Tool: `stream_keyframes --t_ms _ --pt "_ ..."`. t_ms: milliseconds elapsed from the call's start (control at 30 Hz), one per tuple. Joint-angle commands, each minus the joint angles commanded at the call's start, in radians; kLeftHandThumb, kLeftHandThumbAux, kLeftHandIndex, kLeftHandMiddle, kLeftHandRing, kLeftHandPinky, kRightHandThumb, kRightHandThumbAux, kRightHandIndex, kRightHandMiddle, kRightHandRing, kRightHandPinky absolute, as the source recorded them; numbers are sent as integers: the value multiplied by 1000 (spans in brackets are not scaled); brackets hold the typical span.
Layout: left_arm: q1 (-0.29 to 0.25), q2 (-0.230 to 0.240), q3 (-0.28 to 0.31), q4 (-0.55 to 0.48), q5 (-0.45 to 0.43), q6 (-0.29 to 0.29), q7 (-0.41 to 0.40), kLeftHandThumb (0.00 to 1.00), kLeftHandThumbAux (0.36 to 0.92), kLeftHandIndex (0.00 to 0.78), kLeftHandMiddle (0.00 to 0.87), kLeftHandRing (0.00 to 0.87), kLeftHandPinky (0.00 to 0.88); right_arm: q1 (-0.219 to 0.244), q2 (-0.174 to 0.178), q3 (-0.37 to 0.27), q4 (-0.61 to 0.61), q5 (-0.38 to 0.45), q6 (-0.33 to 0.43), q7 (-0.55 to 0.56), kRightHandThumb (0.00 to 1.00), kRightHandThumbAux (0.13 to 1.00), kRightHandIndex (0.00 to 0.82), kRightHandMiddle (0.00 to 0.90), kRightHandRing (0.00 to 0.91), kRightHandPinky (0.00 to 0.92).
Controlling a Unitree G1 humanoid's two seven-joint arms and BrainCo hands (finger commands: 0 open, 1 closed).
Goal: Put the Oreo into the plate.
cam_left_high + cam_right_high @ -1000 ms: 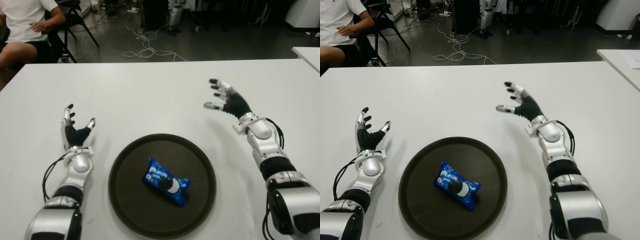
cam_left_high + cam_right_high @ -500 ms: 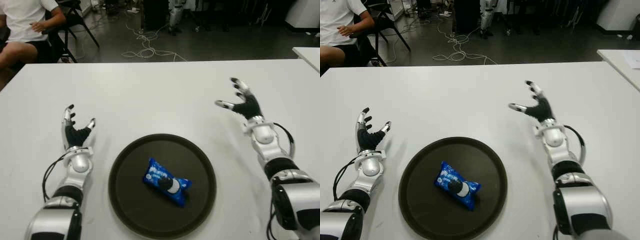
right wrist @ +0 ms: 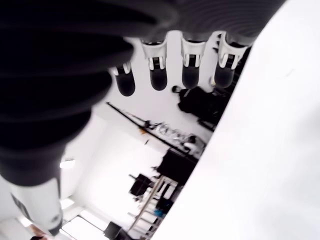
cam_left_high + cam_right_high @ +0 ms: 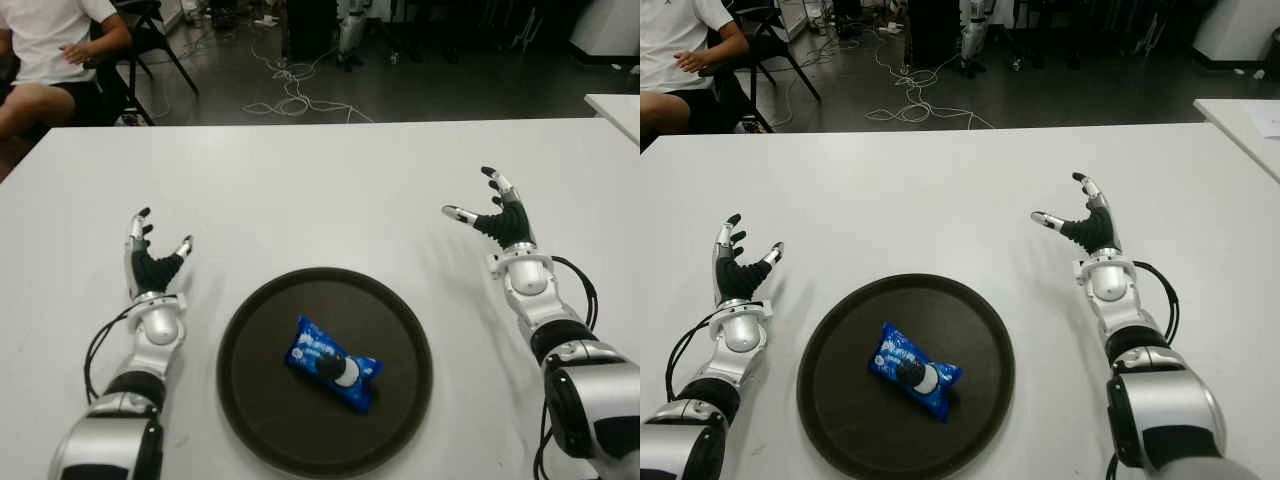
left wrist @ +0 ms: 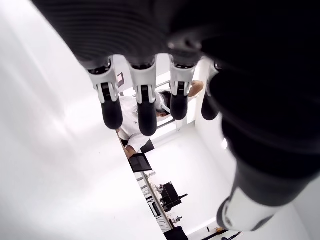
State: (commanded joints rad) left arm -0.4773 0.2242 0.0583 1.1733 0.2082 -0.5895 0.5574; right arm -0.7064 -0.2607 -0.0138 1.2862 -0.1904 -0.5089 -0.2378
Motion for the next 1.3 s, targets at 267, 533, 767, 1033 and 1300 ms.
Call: stream_keyframes --t_ms 267,533,767,1033,1300 --pt "6 1 4 -2 0 -9 -3 218 781 119 82 93 124 2 5 -3 7 -1 25 -26 0 673 73 44 24 17" --pt "6 2 -1 -2 10 -4 11 219 782 114 92 103 134 0 9 -3 7 0 40 -42 0 667 75 46 19 8" --pt "2 0 4 0 2 -2 0 226 787 111 88 98 127 -2 4 17 5 -22 38 -59 0 656 79 37 9 3" --pt "0 -4 15 0 -16 -5 -23 226 803 119 69 85 137 -3 4 14 5 -27 32 -52 0 634 71 24 2 2" --pt "-1 -7 17 -2 -24 -8 -34 226 810 122 61 77 127 -9 5 -7 10 -9 54 -28 0 629 73 32 10 9"
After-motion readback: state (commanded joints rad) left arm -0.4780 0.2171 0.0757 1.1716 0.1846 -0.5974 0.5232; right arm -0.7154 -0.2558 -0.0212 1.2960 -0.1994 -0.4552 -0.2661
